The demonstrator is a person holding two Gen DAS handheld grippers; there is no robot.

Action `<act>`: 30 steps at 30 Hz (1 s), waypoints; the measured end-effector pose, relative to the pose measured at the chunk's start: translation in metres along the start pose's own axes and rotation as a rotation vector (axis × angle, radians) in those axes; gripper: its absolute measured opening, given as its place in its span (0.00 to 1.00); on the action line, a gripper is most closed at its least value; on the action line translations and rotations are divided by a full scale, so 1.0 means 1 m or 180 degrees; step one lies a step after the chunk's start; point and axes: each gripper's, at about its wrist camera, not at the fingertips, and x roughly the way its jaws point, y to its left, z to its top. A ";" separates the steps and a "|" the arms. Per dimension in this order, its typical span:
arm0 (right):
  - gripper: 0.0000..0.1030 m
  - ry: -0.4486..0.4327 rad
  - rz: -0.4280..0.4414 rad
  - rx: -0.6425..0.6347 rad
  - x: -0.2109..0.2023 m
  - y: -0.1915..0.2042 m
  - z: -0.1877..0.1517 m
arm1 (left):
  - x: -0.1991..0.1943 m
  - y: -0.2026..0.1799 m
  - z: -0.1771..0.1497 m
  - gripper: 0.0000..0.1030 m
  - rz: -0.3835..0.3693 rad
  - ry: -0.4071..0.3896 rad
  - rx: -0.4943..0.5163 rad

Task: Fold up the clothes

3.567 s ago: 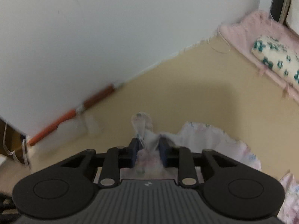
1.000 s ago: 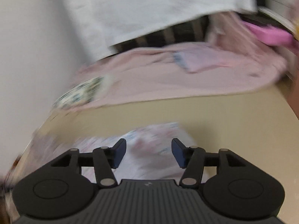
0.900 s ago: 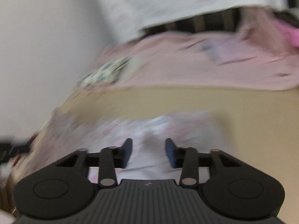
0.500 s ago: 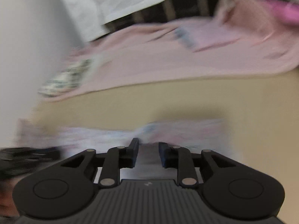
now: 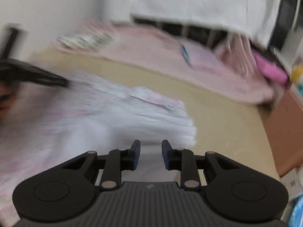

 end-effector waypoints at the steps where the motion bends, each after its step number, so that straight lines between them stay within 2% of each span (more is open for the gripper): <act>1: 0.33 -0.0033 0.0203 -0.0083 -0.014 0.014 -0.010 | -0.023 -0.005 -0.008 0.29 -0.0287 -0.0081 0.0045; 2: 0.35 -0.0041 0.0397 -0.0173 -0.026 0.029 -0.021 | -0.043 -0.012 -0.019 0.37 -0.0535 -0.0121 0.0130; 3: 0.35 -0.0100 0.0460 -0.0366 -0.034 0.044 -0.034 | -0.060 -0.020 -0.030 0.39 -0.0734 -0.0120 0.0280; 5: 0.35 -0.0253 0.0490 -0.0825 -0.048 0.072 -0.063 | -0.083 -0.039 -0.061 0.38 -0.0885 -0.0049 0.0712; 7: 0.35 -0.0359 0.0509 -0.1134 -0.058 0.093 -0.085 | -0.093 -0.047 -0.089 0.38 -0.0893 0.0051 0.0927; 9: 0.33 -0.0302 0.0654 -0.1001 -0.057 0.091 -0.092 | -0.088 -0.041 -0.109 0.31 -0.0873 0.0299 0.0865; 10: 0.28 -0.0266 0.0722 -0.0921 -0.056 0.088 -0.093 | -0.086 -0.037 -0.115 0.21 -0.0825 0.0363 0.0806; 11: 0.20 -0.0236 0.0737 -0.0887 -0.055 0.085 -0.094 | -0.089 -0.033 -0.121 0.19 -0.0764 0.0329 0.0769; 13: 0.13 -0.0168 0.0660 -0.1038 -0.054 0.084 -0.098 | -0.093 -0.026 -0.126 0.19 -0.0672 0.0292 0.0779; 16: 0.10 -0.0089 0.0433 -0.1224 -0.059 0.081 -0.101 | -0.096 -0.014 -0.134 0.17 -0.0665 0.0149 0.0778; 18: 0.14 -0.0062 0.0244 -0.1274 -0.065 0.078 -0.101 | -0.100 -0.007 -0.134 0.17 -0.0619 0.0132 0.0654; 19: 0.20 -0.0086 0.0209 -0.1185 -0.067 0.073 -0.099 | -0.104 -0.006 -0.134 0.16 -0.0632 0.0116 0.0631; 20: 0.34 -0.0125 0.0254 -0.1074 -0.073 0.068 -0.099 | -0.111 -0.007 -0.135 0.17 -0.0688 0.0065 0.0641; 21: 0.41 -0.0179 0.0380 -0.1028 -0.081 0.068 -0.101 | -0.118 -0.008 -0.136 0.19 -0.0745 0.0015 0.0652; 22: 0.43 -0.0223 0.0493 -0.1068 -0.085 0.071 -0.105 | -0.124 -0.010 -0.137 0.22 -0.0830 -0.0038 0.0702; 24: 0.39 -0.0114 0.0528 -0.1261 -0.077 0.080 -0.111 | -0.129 -0.017 -0.142 0.22 -0.0960 -0.0051 0.0910; 25: 0.25 -0.0045 0.0532 -0.1363 -0.072 0.084 -0.113 | -0.127 -0.021 -0.145 0.23 -0.0941 -0.0018 0.1002; 26: 0.15 0.0015 0.0523 -0.1417 -0.068 0.086 -0.115 | -0.123 -0.024 -0.148 0.23 -0.0851 0.0038 0.1078; 30: 0.09 0.0055 0.0517 -0.1308 -0.064 0.081 -0.114 | -0.124 -0.016 -0.157 0.22 -0.0769 0.0032 0.1140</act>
